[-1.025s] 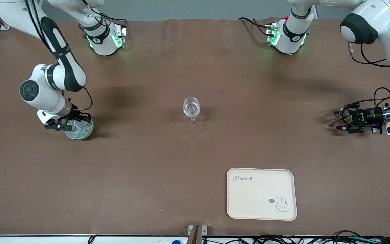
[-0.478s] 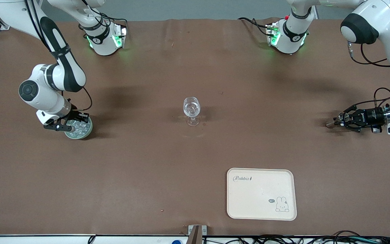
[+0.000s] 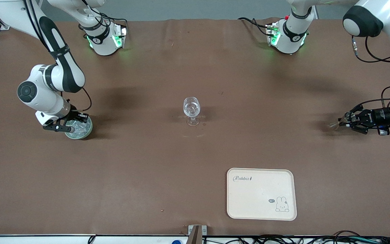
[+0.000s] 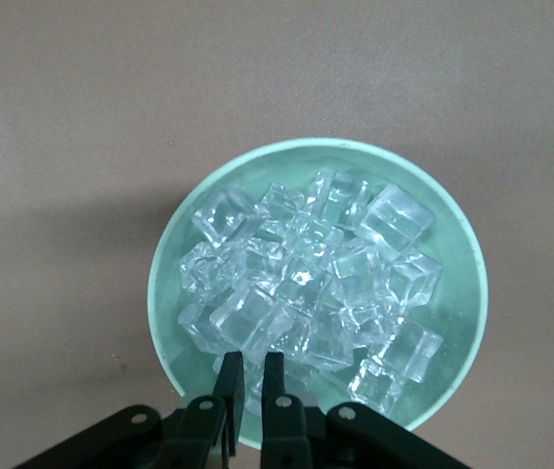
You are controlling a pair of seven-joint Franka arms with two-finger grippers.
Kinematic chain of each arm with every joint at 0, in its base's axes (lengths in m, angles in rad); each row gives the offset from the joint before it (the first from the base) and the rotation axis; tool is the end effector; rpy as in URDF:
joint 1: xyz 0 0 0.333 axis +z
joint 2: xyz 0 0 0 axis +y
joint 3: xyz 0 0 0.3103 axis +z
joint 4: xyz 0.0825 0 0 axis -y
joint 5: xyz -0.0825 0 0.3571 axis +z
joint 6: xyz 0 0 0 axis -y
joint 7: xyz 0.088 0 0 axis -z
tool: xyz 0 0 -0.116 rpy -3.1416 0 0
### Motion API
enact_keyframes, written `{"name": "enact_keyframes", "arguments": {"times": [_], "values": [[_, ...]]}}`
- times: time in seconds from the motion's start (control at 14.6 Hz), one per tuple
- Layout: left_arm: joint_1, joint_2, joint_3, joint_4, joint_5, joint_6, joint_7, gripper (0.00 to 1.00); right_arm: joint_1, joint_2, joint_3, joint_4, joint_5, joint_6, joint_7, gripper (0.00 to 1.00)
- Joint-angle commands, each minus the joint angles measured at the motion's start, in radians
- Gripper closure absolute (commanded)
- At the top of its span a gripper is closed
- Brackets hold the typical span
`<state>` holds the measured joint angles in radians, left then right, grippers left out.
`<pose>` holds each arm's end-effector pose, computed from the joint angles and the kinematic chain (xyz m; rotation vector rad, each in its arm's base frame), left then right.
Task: Pour wine and add ice with both arms
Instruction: 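Lift the ice cube with the right gripper while the left gripper lifts the jigger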
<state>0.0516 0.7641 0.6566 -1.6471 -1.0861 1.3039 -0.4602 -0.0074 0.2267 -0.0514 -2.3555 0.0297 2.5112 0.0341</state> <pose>0.5304 0.2346 0.2272 1.6543 1.5279 -0.9232 0.4883 -0.0293 0.2361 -3.1284 0.1826 0.1105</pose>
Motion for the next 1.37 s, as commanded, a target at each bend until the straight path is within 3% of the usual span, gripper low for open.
{"name": "enact_keyframes", "arguments": {"times": [0.0, 0.07, 0.21, 0.34, 0.48, 0.82, 1.03, 1.3], "values": [[-0.004, -0.119, -0.076, -0.019, 0.049, -0.009, -0.08, 0.99, 0.0, -0.003, 0.001, 0.015, -0.01, -0.015, 0.015, 0.89], [-0.001, -0.153, -0.128, -0.019, 0.072, -0.008, -0.106, 0.99, 0.0, -0.001, 0.001, 0.016, -0.01, -0.035, 0.01, 0.87], [0.004, -0.216, -0.204, -0.028, 0.094, -0.003, -0.13, 0.99, 0.0, -0.001, 0.001, 0.036, -0.013, -0.055, 0.0, 0.61], [0.008, -0.25, -0.248, -0.03, 0.095, -0.005, -0.176, 1.0, 0.0, 0.0, -0.001, 0.039, -0.027, -0.052, -0.003, 0.47], [0.01, -0.287, -0.3, -0.03, 0.095, -0.005, -0.239, 1.0, -0.006, 0.012, -0.001, 0.053, -0.062, -0.051, -0.003, 0.44], [0.011, -0.405, -0.414, -0.054, 0.097, -0.009, -0.406, 0.99, -0.01, 0.075, -0.002, 0.073, -0.096, 0.014, -0.003, 0.44], [0.019, -0.43, -0.436, -0.053, 0.095, -0.035, -0.43, 0.99, -0.008, 0.075, -0.002, 0.073, -0.096, 0.008, -0.003, 0.46], [0.025, -0.447, -0.439, -0.045, 0.092, -0.067, -0.44, 0.99, -0.008, 0.075, -0.002, 0.073, -0.094, 0.0, 0.0, 0.77]]}}
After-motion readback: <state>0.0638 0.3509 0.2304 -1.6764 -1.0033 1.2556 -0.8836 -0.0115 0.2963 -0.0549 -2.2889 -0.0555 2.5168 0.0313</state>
